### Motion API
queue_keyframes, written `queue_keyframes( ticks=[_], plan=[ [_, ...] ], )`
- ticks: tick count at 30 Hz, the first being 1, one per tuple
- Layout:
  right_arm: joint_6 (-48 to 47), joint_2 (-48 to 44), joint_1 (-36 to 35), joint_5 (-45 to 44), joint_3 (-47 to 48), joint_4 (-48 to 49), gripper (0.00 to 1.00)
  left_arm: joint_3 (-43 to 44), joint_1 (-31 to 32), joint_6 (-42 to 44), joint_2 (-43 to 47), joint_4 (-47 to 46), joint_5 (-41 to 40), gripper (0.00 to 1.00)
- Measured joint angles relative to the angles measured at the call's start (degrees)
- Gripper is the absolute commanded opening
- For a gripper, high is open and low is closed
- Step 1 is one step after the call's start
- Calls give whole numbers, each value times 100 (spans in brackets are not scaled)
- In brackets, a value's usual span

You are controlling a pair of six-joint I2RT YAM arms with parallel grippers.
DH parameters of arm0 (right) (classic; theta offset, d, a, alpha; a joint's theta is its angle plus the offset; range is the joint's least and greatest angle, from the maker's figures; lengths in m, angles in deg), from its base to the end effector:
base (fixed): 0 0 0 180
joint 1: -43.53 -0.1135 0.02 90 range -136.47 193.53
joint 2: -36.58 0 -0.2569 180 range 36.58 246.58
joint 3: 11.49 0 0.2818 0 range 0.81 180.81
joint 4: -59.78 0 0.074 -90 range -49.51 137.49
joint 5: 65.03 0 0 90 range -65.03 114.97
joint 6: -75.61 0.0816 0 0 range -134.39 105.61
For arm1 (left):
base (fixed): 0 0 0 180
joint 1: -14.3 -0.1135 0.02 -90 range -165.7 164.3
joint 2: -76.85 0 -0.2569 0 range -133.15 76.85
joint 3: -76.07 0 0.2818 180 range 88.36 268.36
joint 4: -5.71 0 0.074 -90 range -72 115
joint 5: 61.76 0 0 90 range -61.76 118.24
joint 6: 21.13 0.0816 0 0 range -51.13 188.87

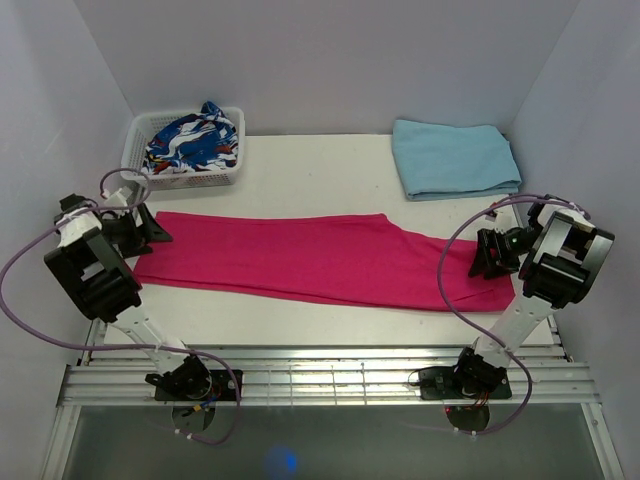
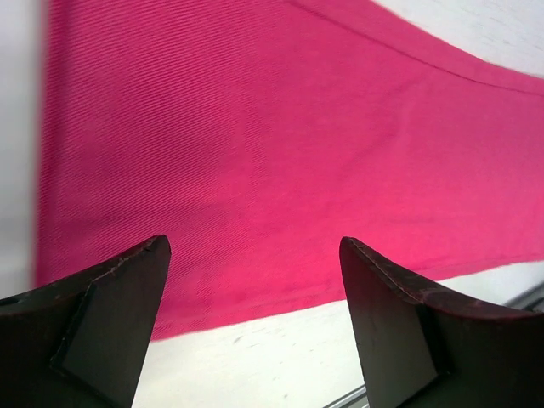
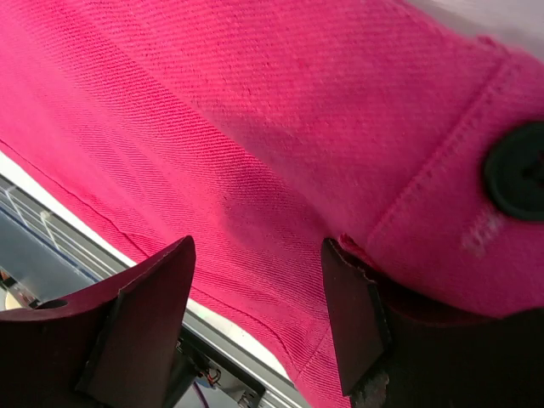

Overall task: Fold and stack the trousers
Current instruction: Fold the trousers

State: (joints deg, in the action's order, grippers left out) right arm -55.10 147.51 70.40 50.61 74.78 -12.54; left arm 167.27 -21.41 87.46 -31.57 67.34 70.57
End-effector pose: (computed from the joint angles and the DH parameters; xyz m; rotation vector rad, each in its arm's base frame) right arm 0.3281 -0.1267 0.0894 -0.3118 2.9053 0.6517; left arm 0.3539 0.1867 0.1420 -0.2825 2.5201 -0.7602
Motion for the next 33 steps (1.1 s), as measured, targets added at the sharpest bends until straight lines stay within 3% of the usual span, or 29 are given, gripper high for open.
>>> queue_keyframes(
  ticks=[6, 15, 20, 26, 33],
  plan=[
    [7, 31, 76, 15, 50, -74, 69, 101, -614, 289, 0, 7, -647, 91],
    [-20, 223, 59, -114, 422, -195, 71, 710, -621, 605, -481, -201, -1276, 91],
    [-61, 258, 59, -151, 675, -232, 73, 774, -522, 734, -955, -328, -1342, 85],
    [-107, 271, 59, -153, 988, -313, 74, 522, -341, 859, -828, -601, -1320, 79],
    [-109, 271, 44, -109, 1344, -529, 77, -68, -136, 841, -514, -1032, -1410, 64]
  ],
)
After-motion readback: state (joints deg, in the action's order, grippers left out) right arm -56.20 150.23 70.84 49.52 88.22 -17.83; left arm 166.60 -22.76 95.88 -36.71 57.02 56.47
